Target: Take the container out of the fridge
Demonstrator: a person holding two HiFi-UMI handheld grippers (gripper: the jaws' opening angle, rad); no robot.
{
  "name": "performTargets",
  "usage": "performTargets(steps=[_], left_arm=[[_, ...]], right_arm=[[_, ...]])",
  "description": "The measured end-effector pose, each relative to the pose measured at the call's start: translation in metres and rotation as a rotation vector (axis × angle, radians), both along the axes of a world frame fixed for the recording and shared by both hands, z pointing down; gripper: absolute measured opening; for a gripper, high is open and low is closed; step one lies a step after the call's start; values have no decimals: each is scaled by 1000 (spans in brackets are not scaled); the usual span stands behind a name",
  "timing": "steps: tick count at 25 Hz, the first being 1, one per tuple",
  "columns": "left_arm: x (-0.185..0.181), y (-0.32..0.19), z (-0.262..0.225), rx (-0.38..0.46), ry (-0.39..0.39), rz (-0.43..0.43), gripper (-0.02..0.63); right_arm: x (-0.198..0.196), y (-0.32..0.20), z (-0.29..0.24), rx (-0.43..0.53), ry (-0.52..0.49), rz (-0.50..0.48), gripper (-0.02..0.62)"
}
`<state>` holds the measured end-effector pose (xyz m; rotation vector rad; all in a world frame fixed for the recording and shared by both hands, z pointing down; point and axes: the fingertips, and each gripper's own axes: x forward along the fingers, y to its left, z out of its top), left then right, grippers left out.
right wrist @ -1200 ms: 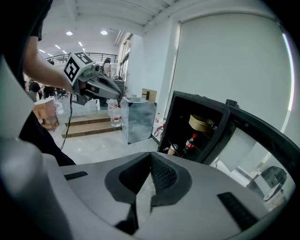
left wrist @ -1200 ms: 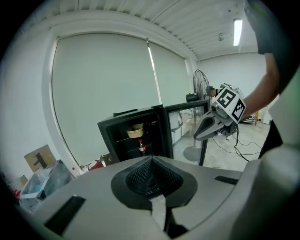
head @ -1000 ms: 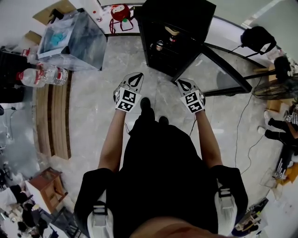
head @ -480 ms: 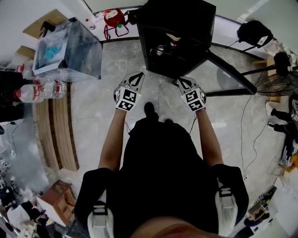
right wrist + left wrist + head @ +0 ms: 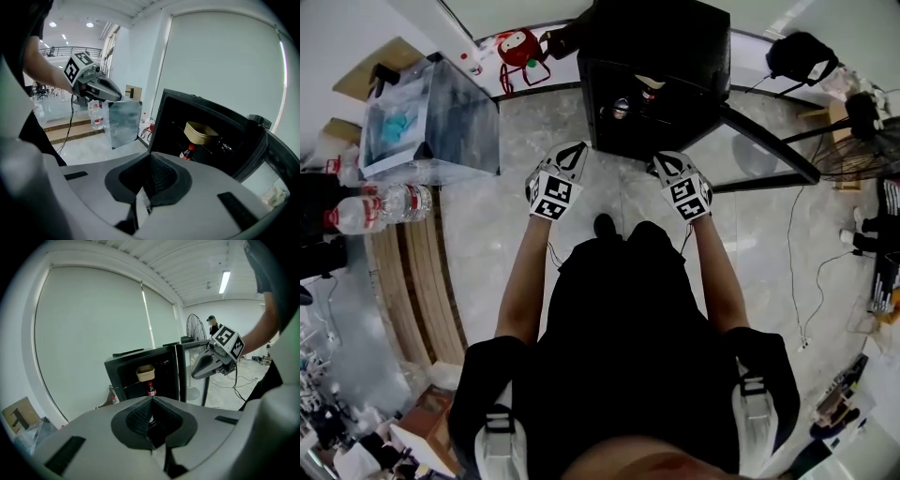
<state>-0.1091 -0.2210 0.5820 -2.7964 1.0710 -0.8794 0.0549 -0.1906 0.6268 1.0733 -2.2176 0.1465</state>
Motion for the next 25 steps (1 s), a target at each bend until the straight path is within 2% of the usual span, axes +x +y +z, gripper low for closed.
performTargets(steps=[13, 25], left_arm=[[-26, -14, 2, -2, 19, -32, 18], [-19, -34, 3, 1, 7, -42, 18]], right_arm=[[-22, -28, -14, 16, 33, -26, -2], [-27, -65, -20, 56, 14, -72, -2]])
